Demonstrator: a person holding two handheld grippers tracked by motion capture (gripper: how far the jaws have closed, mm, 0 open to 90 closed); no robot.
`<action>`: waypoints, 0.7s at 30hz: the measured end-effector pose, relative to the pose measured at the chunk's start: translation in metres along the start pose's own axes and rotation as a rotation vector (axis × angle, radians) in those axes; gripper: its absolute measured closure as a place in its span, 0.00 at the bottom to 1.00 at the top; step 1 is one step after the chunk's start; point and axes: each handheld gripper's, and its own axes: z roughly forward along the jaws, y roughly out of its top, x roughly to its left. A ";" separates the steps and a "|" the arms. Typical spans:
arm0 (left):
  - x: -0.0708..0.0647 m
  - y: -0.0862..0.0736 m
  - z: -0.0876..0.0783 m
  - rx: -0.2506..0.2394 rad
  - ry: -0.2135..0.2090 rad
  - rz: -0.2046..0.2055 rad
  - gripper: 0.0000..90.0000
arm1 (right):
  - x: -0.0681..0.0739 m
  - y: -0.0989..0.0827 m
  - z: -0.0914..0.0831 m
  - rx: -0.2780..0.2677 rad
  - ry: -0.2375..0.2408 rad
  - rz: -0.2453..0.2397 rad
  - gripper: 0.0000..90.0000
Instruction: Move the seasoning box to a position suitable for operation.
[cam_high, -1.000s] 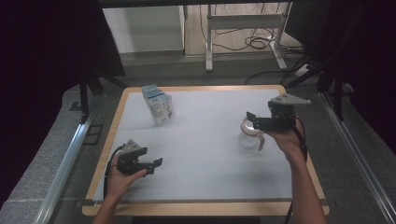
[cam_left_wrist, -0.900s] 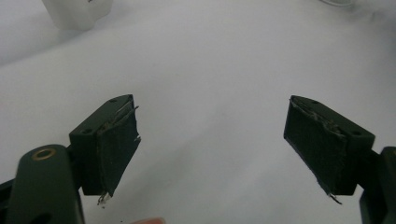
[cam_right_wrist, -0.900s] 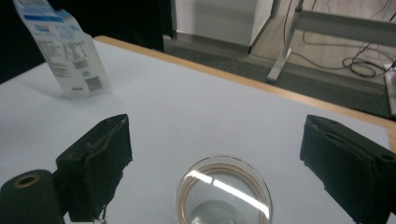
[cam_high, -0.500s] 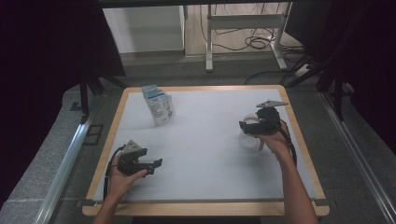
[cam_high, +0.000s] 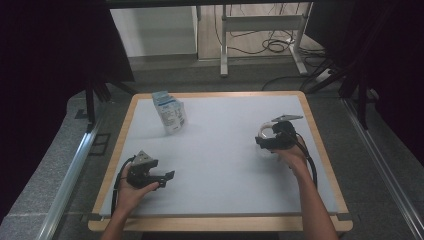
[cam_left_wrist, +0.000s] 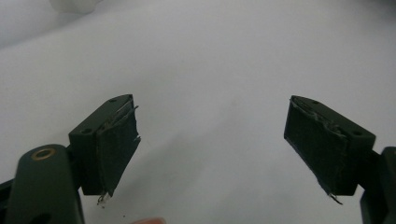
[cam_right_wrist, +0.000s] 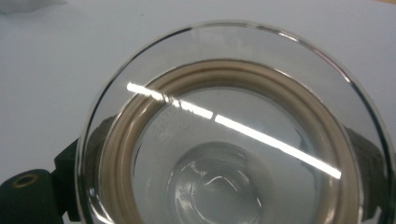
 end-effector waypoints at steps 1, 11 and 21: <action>0.000 0.000 0.000 0.000 0.002 -0.002 0.20 | 0.000 0.000 0.000 -0.002 -0.005 -0.015 0.11; 0.001 0.000 -0.003 -0.008 0.004 -0.001 0.20 | 0.004 0.001 -0.004 -0.014 -0.034 -0.060 0.12; 0.005 -0.002 -0.003 -0.010 -0.002 -0.026 0.20 | 0.016 0.002 -0.031 -0.048 0.036 -0.135 0.12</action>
